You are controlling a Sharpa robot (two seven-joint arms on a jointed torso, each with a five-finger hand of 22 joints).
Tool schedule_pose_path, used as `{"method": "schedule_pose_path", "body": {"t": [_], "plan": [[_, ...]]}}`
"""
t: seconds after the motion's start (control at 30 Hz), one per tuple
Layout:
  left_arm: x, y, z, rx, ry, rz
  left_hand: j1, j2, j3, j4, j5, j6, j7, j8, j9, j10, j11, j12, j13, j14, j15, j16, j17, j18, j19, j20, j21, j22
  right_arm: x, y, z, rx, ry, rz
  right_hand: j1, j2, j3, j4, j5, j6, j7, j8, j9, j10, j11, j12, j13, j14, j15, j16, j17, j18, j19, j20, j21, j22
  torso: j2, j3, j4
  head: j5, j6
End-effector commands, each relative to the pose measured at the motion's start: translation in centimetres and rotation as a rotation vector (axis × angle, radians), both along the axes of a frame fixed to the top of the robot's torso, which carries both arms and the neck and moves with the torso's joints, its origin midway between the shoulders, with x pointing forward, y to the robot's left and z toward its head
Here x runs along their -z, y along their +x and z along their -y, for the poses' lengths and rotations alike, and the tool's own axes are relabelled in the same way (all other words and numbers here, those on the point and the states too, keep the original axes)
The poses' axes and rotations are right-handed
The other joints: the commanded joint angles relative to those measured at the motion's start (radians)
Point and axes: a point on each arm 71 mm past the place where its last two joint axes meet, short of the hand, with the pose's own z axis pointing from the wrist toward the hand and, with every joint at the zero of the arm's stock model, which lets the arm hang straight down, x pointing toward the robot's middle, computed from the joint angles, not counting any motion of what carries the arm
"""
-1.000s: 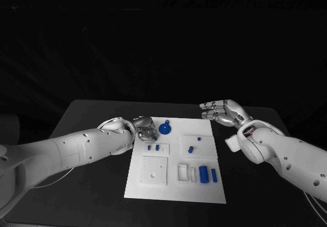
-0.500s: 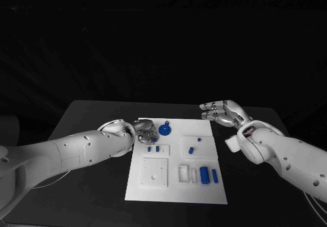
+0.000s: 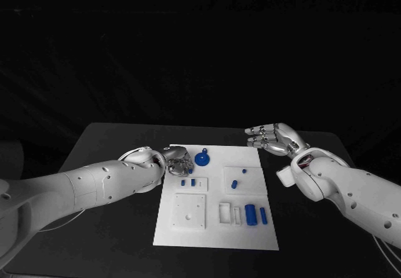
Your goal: Assemble the parts on the task board
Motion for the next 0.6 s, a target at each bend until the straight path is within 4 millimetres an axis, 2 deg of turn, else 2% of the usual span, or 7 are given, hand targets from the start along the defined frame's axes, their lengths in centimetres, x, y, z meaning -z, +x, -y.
{"method": "schedule_pose_path", "body": {"t": [0.03, 0.1, 0.27, 0.33, 0.43, 0.5, 0.6], "plan": [[-0.2, 0.1, -0.1, -0.005, -0.017, 0.031, 0.001, -0.011, -0.001, 0.002, -0.001, -0.010, -0.001, -0.003, -0.001, -0.014, 0.001, 0.006, -0.001, -0.008, 0.004, 0.004, -0.002, 0.011, -0.006, 0.004, -0.006, 0.018, 0.3, -0.1, -0.3, -0.030, -0.056, -0.008, 0.002, -0.004, -0.014, 0.002, -0.002, 0.029, 0.000, -0.001, 0.002, 0.073, -0.009, 0.000, 0.004, 0.083, -0.013, 0.001, 0.003, -0.003, 0.072, -0.011, 0.018, 0.007, 0.000, -0.0001, 0.0009, -0.002, 0.000], [-0.3, 0.1, -0.3, -0.012, -0.019, 0.036, 0.001, -0.013, 0.001, 0.003, 0.000, -0.012, 0.001, -0.003, -0.001, -0.023, 0.004, 0.005, -0.001, -0.009, 0.005, 0.003, -0.002, 0.013, -0.006, 0.006, -0.007, 0.018, 0.4, -0.2, -0.3, -0.037, -0.089, -0.001, 0.001, -0.001, -0.018, 0.001, -0.003, 0.063, 0.003, 0.000, 0.004, 0.190, -0.021, 0.003, 0.008, 0.132, -0.030, 0.002, 0.005, 0.000, 0.108, -0.026, 0.033, 0.009, 0.000, -0.0003, 0.0009, -0.003, 0.001], [-0.5, 0.2, -0.9, -0.034, -0.035, 0.052, 0.004, -0.018, 0.014, 0.004, -0.002, 0.003, 0.013, -0.002, 0.000, -0.049, 0.014, 0.006, -0.001, -0.025, 0.013, -0.016, -0.011, 0.017, -0.022, 0.013, -0.012, 0.019, 0.8, -0.4, -0.6, -0.071, -0.204, 0.013, -0.003, -0.001, -0.015, -0.002, -0.014, 0.141, -0.005, 0.006, 0.008, 0.305, -0.058, 0.006, 0.010, 0.284, -0.093, 0.018, 0.015, 0.006, 0.223, -0.080, 0.090, 0.024, -0.001, -0.0011, 0.0012, -0.013, 0.001], [-0.7, 0.3, -1.1, -0.049, -0.060, 0.056, 0.006, -0.020, 0.025, 0.001, -0.008, 0.012, 0.017, -0.002, 0.000, -0.054, 0.017, 0.005, -0.001, -0.043, 0.015, -0.036, -0.021, 0.017, -0.040, 0.016, -0.018, 0.019, 1.0, -0.6, -0.8, -0.088, -0.271, 0.024, 0.006, 0.001, -0.030, -0.005, -0.021, 0.160, -0.012, 0.007, 0.008, 0.355, -0.077, 0.007, 0.010, 0.351, -0.123, 0.033, 0.025, 0.010, 0.278, -0.105, 0.124, 0.038, -0.001, -0.0001, 0.0003, -0.016, 0.002], [-1.0, 0.3, -1.6, -0.075, -0.123, 0.028, 0.001, -0.038, 0.039, -0.006, 0.000, 0.012, 0.031, -0.003, -0.001, -0.076, 0.030, 0.004, -0.002, -0.107, 0.027, -0.138, -0.066, 0.006, -0.102, 0.030, -0.057, 0.009, 1.3, -1.0, -1.3, -0.108, -0.383, 0.048, 0.017, -0.003, -0.069, -0.004, -0.034, 0.195, -0.024, 0.006, 0.009, 0.395, -0.095, 0.005, 0.010, 0.431, -0.154, 0.038, 0.041, 0.007, 0.337, -0.139, 0.171, 0.060, -0.002, 0.0005, -0.0008, -0.020, 0.003], [-1.3, 0.4, -1.8, -0.095, -0.174, 0.008, -0.008, -0.048, 0.040, -0.005, 0.011, 0.002, 0.028, -0.002, 0.000, -0.072, 0.030, 0.007, -0.001, -0.130, 0.034, -0.204, -0.096, -0.003, -0.131, 0.039, -0.091, -0.009, 1.5, -1.2, -1.6, -0.117, -0.454, 0.064, 0.020, -0.004, -0.091, -0.003, -0.039, 0.209, -0.030, 0.007, 0.010, 0.418, -0.105, 0.007, 0.011, 0.487, -0.171, 0.054, 0.057, 0.017, 0.384, -0.157, 0.206, 0.078, -0.001, 0.0006, -0.0013, -0.022, 0.004], [-2.0, 0.5, -2.3, -0.145, -0.280, -0.024, -0.015, -0.050, 0.038, 0.000, 0.012, 0.007, 0.032, -0.002, 0.000, -0.070, 0.032, 0.006, -0.002, -0.106, 0.039, -0.320, -0.143, -0.014, -0.131, 0.043, -0.151, -0.049, 1.7, -1.6, -2.0, -0.118, -0.563, 0.087, 0.015, -0.008, -0.127, 0.002, -0.043, 0.226, -0.039, 0.003, 0.009, 0.436, -0.115, 0.005, 0.010, 0.539, -0.183, 0.056, 0.083, 0.019, 0.421, -0.175, 0.254, 0.107, 0.000, -0.0015, 0.0006, -0.026, 0.004]]}}
